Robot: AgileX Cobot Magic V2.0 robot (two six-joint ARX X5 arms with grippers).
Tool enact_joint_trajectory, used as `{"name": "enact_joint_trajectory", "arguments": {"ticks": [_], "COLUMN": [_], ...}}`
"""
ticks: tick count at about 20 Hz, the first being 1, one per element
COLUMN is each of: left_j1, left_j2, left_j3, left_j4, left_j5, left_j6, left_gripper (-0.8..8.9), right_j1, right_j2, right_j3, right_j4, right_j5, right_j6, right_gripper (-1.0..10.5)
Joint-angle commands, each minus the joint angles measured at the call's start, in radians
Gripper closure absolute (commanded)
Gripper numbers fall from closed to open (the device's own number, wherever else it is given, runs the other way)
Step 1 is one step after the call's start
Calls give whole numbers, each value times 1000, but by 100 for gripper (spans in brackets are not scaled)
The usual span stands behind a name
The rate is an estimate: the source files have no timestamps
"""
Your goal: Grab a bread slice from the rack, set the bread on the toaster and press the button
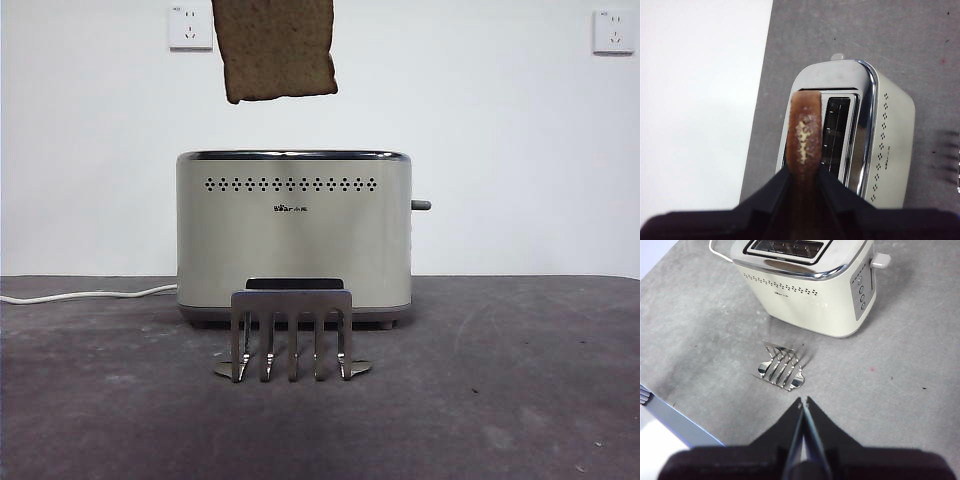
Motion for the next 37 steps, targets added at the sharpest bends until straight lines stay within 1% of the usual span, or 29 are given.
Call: {"name": "enact_joint_trajectory", "arguments": {"ticks": [1, 2, 6, 13, 17, 21, 23, 24, 26, 27, 28, 30, 33, 36, 37], "left_j1": [26, 35, 53, 68, 95, 126, 137, 141, 146, 146, 146, 146, 146, 146, 146], "left_j2": [30, 45, 97, 155, 189, 216, 237, 248, 270, 275, 277, 277, 277, 272, 266], "left_j3": [-3, -3, -3, -3, -3, -3, -3, -3, -3, -3, -3, -3, -3, -3, -3], "left_j4": [13, 18, 29, 21, 13, 29, 49, 58, 70, 76, 90, 134, 185, 205, 208], "left_j5": [75, 74, 77, 151, 160, 203, 204, 206, 214, 217, 217, 216, 189, 166, 164], "left_j6": [37, 50, 50, 50, 49, 48, 31, 5, -17, -21, -27, -49, -128, -146, -166], "left_gripper": [822, 822, 822, 822, 822, 822, 812, 789, 636, 582, 554, 552, 552, 552, 552], "right_j1": [2, 2, 2, 2, 2, 2, 2, 2, 2, 2, 2, 2, 2, 2, 2], "right_j2": [0, 0, 0, 2, 11, 28, 47, 60, 86, 100, 115, 146, 200, 257, 273], "right_j3": [0, 0, 0, 0, 0, 0, 0, 0, 0, 0, 0, 0, 0, 0, 0], "right_j4": [2, 2, 2, 2, 2, 2, 3, 8, 39, 61, 83, 132, 211, 294, 319], "right_j5": [-3, -3, -3, -3, -3, -3, -3, -3, -3, -2, -2, -2, -2, -2, -3], "right_j6": [-8, -8, -8, -9, -8, -10, -26, -27, -26, -26, -26, -23, -6, 20, 23], "right_gripper": [958, 958, 958, 958, 958, 958, 958, 958, 958, 958, 958, 958, 958, 958, 958]}}
